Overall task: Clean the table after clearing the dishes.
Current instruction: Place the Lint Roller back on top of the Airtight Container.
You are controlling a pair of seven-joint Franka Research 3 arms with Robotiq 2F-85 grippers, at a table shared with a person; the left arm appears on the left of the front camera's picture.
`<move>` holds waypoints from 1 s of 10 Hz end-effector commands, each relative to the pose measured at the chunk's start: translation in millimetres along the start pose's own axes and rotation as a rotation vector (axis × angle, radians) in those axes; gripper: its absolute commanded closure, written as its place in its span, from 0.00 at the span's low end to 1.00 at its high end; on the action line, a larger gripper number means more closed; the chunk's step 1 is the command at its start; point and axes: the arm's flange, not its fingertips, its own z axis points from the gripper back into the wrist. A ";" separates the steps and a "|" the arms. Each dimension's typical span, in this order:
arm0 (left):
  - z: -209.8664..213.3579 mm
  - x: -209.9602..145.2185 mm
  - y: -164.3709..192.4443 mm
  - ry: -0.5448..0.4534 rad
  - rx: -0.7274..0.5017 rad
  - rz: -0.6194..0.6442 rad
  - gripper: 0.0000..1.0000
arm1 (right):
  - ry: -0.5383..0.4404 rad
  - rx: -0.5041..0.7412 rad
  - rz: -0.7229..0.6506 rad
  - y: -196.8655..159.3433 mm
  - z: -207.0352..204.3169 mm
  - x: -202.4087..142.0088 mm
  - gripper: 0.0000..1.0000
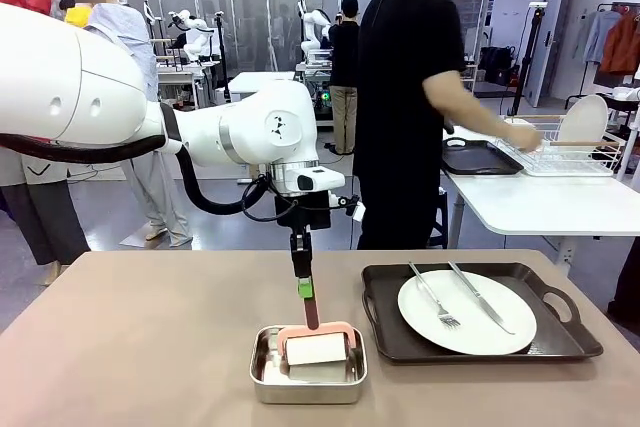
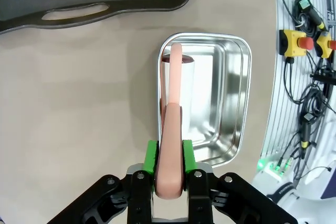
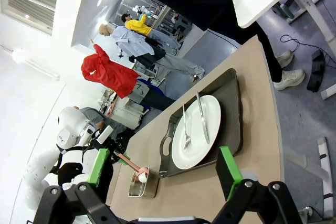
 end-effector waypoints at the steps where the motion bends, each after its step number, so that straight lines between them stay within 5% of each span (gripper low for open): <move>1: 1.1 -1.9 -0.3 0.000 0.005 0.001 0.77 | -0.016 0.012 0.020 3.0 -0.3 -3.1 0.00; 10: -5.8 20.5 12.0 0.070 -0.031 0.030 0.77 | -0.016 0.012 0.020 3.0 -0.3 -3.1 0.00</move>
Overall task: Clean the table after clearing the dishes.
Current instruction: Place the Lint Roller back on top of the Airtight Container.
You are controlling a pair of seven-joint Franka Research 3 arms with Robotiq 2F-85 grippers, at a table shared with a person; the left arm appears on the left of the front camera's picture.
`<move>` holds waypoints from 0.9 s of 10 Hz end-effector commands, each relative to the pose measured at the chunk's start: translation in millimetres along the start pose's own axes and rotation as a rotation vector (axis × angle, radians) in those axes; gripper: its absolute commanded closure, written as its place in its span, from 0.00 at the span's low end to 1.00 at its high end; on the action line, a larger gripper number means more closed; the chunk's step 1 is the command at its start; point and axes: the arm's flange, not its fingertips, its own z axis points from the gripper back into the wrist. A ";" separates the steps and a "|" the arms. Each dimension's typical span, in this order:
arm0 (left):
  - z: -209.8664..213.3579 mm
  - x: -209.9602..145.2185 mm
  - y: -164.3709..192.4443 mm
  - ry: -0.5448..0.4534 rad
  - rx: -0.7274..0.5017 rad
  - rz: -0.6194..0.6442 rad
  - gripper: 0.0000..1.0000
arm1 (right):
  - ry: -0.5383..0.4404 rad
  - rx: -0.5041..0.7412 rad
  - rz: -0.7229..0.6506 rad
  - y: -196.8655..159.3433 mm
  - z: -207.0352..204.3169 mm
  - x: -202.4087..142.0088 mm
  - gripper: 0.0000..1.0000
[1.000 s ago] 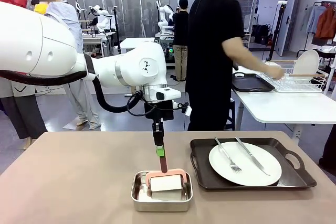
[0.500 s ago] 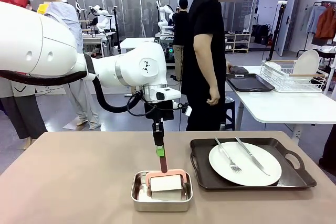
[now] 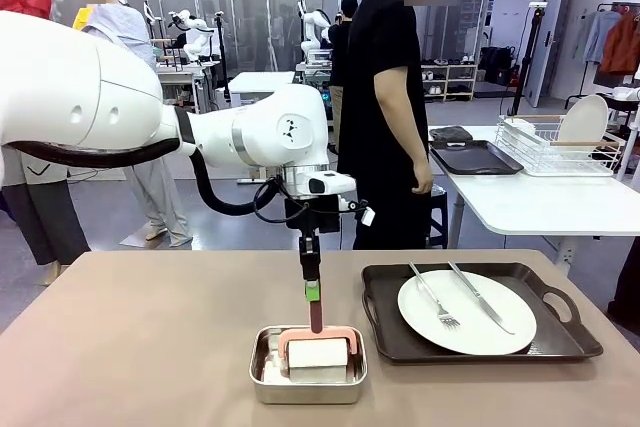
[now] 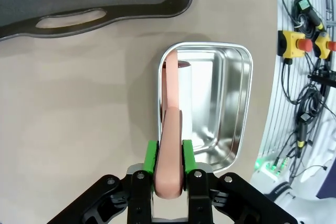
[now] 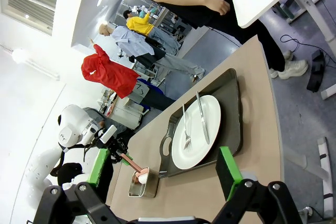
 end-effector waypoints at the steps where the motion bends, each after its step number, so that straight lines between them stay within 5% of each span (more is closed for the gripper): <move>1: 0.8 4.6 7.8 0.043 -0.012 0.026 0.77 | -0.016 0.012 0.020 3.1 -0.3 -3.1 0.00; 2: -2.1 6.1 9.4 0.052 -0.020 0.028 0.77 | -0.016 0.012 0.020 3.1 -0.3 -3.1 0.00; 4: 5.0 4.9 4.5 0.046 -0.001 0.027 0.38 | -0.016 0.012 0.020 3.1 -0.3 -3.1 0.00; 5: 9.1 3.9 1.5 0.045 0.006 0.029 0.38 | -0.016 0.012 0.020 3.1 -0.3 -3.1 0.00; 6: 12.7 3.4 -1.0 0.038 0.015 0.025 0.00 | -0.016 0.012 0.020 3.1 -0.3 -3.1 0.00; 7: 15.4 2.9 -2.4 0.028 0.025 0.023 0.24 | -0.016 0.012 0.020 3.1 -0.3 -3.1 0.00; 8: 16.2 3.0 -3.1 0.028 0.027 0.020 0.00 | -0.016 0.012 0.020 3.1 -0.3 -3.1 0.00; 9: 16.5 2.6 -3.4 0.028 0.028 0.021 0.00 | -0.016 0.012 0.020 3.1 -0.3 -3.1 0.00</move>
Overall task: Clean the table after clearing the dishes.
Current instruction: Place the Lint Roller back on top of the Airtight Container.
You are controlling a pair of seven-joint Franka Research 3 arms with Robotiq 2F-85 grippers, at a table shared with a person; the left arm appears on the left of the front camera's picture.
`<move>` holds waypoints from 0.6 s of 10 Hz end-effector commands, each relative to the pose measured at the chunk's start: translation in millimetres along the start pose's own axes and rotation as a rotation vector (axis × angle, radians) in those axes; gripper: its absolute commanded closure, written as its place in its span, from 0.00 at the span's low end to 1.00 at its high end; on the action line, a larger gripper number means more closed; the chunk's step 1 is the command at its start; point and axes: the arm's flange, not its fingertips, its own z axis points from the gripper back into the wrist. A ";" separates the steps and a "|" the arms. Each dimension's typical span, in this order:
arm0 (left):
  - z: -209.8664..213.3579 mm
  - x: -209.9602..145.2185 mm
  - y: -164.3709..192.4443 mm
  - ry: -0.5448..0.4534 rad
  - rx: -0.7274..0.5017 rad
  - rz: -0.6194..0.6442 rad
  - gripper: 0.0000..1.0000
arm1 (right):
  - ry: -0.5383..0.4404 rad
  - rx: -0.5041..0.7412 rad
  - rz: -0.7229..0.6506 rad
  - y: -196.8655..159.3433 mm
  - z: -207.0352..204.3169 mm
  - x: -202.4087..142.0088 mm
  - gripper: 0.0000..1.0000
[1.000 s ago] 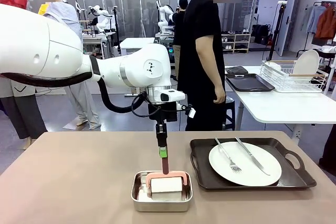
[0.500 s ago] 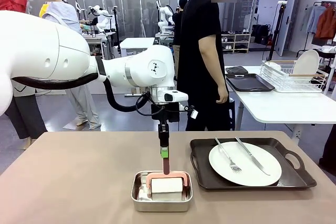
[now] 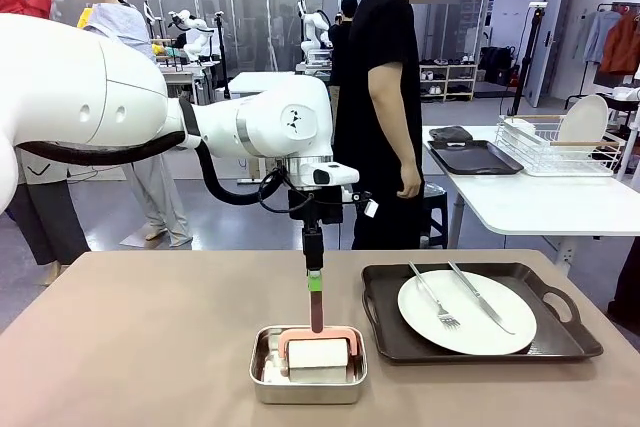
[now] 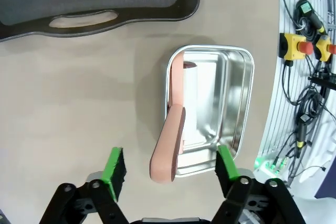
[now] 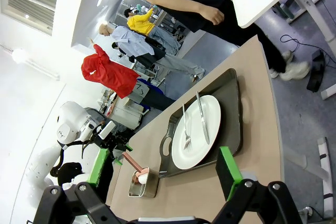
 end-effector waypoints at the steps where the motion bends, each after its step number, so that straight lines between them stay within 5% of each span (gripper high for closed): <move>1: 1.6 -4.5 -6.0 0.012 0.016 0.011 0.00 | -0.016 0.012 0.020 3.0 -0.3 -3.1 0.00; 6: 1.0 -0.5 0.6 -0.003 0.004 0.003 0.00 | -0.016 0.012 0.020 3.0 -0.3 -3.1 0.00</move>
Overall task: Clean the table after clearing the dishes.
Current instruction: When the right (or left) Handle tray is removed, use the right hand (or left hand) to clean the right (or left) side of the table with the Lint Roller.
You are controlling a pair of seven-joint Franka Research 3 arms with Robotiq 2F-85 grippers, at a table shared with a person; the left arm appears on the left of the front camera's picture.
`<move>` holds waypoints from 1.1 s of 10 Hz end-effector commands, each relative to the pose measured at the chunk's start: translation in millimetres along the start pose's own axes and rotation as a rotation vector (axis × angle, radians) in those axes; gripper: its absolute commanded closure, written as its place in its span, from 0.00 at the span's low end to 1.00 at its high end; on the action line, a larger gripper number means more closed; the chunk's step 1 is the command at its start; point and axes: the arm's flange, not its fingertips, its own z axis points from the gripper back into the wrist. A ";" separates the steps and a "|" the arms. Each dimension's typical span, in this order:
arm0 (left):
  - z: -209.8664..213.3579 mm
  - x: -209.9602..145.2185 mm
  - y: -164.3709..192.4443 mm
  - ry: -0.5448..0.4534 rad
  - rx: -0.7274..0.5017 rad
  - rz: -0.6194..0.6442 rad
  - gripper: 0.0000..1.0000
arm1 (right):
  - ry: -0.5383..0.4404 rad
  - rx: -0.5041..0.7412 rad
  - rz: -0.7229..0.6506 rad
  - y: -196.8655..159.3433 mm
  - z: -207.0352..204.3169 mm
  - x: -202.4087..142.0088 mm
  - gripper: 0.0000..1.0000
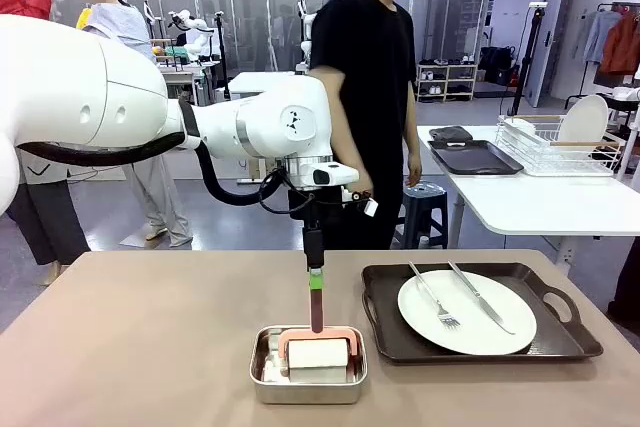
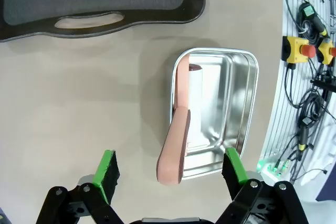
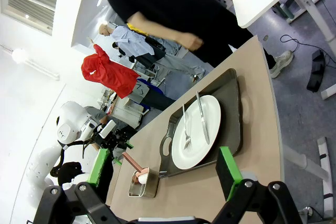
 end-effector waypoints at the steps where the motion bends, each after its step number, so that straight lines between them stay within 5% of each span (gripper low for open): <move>1: 1.9 -0.7 -2.9 0.008 -0.006 -0.001 0.00 | -0.016 0.012 0.020 3.0 -0.3 -3.1 0.00; 5: -0.1 0.4 -0.4 0.000 0.000 -0.001 0.00 | -0.016 0.012 0.020 3.0 -0.3 -3.1 0.00; 8: 90.1 -111.4 -12.2 -0.513 -0.110 0.153 0.00 | -0.016 0.012 0.020 3.0 -0.3 -3.1 0.00; 11: 110.3 -269.1 -61.2 -1.088 -0.233 0.191 0.00 | -0.016 0.012 0.020 3.0 -0.3 -3.1 0.00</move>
